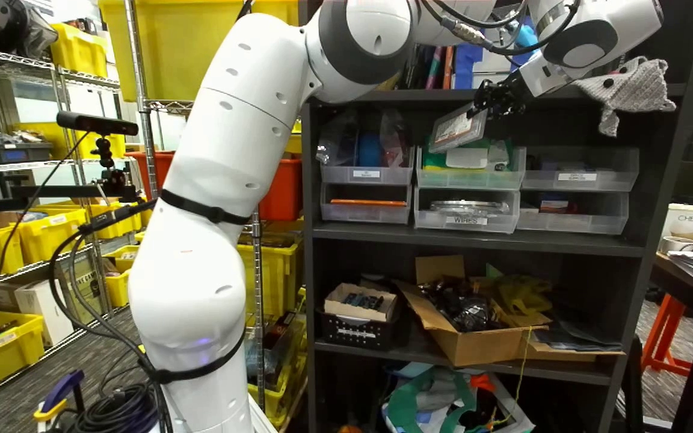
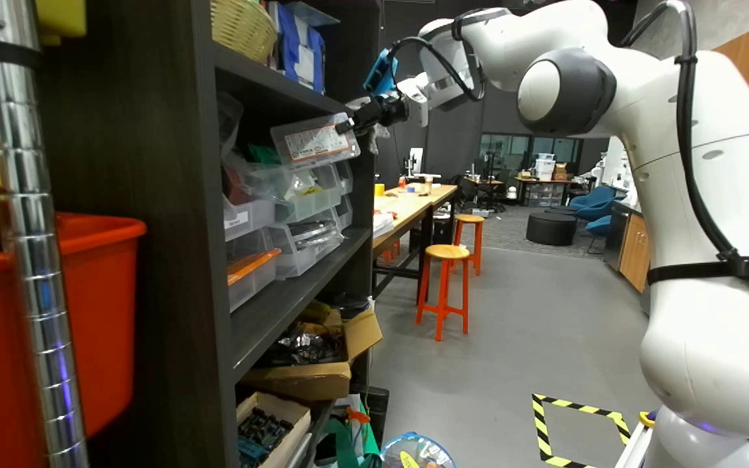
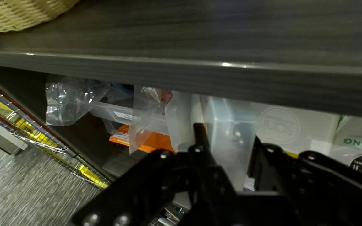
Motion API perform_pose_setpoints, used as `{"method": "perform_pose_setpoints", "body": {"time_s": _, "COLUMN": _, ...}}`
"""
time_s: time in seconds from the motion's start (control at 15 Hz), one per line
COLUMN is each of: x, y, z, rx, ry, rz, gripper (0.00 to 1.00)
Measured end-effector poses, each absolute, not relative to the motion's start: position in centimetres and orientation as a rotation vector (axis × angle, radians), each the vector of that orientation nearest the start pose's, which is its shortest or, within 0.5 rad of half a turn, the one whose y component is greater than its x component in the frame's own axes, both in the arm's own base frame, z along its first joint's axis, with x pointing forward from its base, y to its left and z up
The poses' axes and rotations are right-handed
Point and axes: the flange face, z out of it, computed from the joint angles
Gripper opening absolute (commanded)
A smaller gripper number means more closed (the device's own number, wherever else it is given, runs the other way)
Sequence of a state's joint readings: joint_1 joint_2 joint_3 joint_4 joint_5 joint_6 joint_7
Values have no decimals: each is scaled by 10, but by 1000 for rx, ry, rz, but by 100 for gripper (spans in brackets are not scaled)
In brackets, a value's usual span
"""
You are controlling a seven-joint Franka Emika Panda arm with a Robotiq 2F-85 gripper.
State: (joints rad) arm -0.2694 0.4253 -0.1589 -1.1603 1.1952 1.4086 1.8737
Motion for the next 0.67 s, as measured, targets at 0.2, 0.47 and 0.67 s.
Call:
{"method": "perform_pose_setpoints", "body": {"time_s": 0.2, "x": 662, "y": -142, "z": 607, "rx": -995, "ry": 1943, "rz": 1043, "gripper": 7}}
{"method": "perform_pose_setpoints", "body": {"time_s": 0.47, "x": 672, "y": -133, "z": 593, "rx": -1009, "ry": 1965, "rz": 1018, "gripper": 7}}
{"method": "perform_pose_setpoints", "body": {"time_s": 0.67, "x": 676, "y": -127, "z": 589, "rx": -1027, "ry": 1990, "rz": 992, "gripper": 7}}
